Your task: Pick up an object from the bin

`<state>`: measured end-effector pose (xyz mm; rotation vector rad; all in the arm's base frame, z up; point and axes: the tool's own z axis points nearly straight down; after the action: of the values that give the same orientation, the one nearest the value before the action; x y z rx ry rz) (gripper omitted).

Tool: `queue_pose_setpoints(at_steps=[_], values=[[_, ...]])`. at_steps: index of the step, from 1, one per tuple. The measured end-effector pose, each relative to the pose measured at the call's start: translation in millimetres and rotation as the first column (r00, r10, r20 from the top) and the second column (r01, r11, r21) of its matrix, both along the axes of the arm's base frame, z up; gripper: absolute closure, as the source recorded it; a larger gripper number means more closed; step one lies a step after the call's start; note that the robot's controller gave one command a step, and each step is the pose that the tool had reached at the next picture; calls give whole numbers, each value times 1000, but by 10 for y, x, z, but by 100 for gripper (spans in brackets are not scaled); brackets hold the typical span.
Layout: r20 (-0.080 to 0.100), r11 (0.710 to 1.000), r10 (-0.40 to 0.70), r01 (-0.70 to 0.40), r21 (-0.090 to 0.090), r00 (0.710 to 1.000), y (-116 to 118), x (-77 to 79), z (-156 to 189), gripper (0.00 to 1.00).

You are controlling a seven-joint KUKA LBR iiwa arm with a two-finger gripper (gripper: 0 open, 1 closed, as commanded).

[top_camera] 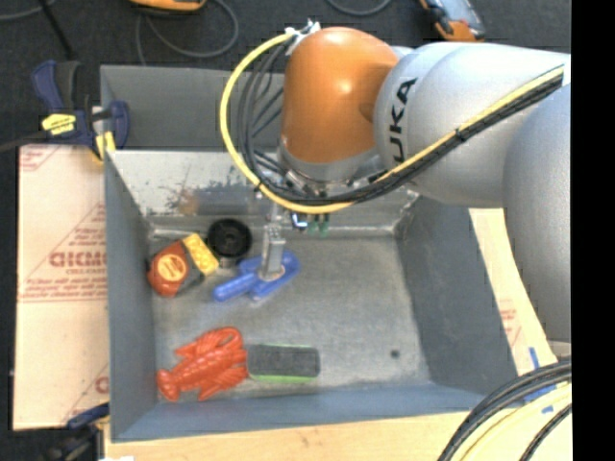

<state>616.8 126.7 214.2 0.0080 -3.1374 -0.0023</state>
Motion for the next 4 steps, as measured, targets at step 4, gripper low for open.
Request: queue_pose_setpoints(at_steps=[4], values=[[8,999,-42,42,0,999,-411,-31,-926,0]])
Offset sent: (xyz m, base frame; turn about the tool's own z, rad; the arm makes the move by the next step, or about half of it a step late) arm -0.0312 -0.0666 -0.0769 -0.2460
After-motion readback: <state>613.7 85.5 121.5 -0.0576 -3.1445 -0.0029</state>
